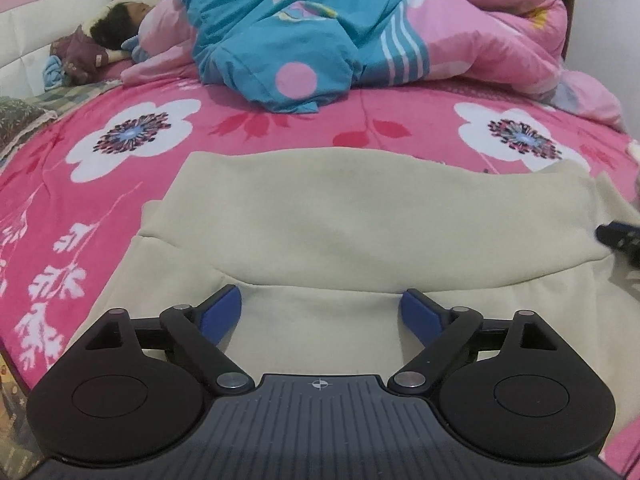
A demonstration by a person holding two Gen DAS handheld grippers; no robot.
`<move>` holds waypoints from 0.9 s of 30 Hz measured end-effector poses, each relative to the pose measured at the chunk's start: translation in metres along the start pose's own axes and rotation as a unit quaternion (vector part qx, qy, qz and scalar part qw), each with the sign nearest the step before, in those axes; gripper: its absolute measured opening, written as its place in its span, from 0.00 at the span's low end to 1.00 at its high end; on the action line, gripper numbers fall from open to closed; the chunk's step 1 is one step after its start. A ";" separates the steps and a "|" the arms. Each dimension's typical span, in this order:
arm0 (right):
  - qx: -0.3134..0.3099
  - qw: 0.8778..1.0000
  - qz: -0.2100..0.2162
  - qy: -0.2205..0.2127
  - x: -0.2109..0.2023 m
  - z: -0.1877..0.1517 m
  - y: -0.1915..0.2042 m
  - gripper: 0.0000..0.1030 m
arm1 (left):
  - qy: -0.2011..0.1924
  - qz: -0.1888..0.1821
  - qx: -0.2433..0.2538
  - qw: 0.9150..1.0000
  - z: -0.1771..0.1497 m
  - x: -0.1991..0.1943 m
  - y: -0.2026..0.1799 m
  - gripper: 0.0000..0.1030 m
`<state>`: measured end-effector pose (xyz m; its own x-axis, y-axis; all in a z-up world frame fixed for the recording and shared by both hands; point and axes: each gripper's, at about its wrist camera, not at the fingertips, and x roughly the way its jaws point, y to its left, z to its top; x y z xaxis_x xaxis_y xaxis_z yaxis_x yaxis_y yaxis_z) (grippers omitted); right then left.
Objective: Fold clothes
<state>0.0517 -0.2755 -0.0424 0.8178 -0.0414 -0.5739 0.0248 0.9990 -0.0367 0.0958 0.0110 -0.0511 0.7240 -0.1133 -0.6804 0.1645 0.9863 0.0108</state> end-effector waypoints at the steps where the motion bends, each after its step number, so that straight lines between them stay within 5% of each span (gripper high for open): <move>1: 0.005 1.000 0.003 -0.001 -0.003 0.007 0.001 0.22 | 0.002 0.001 -0.001 1.000 0.000 0.000 0.000 0.88; 5: 0.015 1.000 0.018 -0.010 0.002 0.025 0.003 0.22 | 0.007 0.006 0.000 1.000 0.002 0.001 -0.002 0.89; 12: -0.038 0.997 -0.003 0.060 0.032 0.037 0.008 0.24 | 0.015 0.013 0.001 1.000 0.004 0.002 -0.005 0.91; 17: -0.034 0.998 0.042 0.024 0.012 0.054 0.022 0.26 | 0.015 0.015 0.003 1.000 0.004 0.003 -0.005 0.92; 23: -0.007 0.997 0.059 0.057 0.047 0.037 0.019 0.35 | 0.018 0.016 0.003 1.000 0.005 0.003 -0.005 0.92; 27: -0.024 0.997 0.048 0.059 0.030 0.049 0.029 0.37 | 0.019 0.016 0.001 1.000 0.005 0.004 -0.005 0.93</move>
<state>0.1053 -0.2474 -0.0208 0.7422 0.0508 -0.6682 -0.0809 0.9966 -0.0140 0.1016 0.0052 -0.0500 0.7035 -0.0770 -0.7065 0.1432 0.9891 0.0348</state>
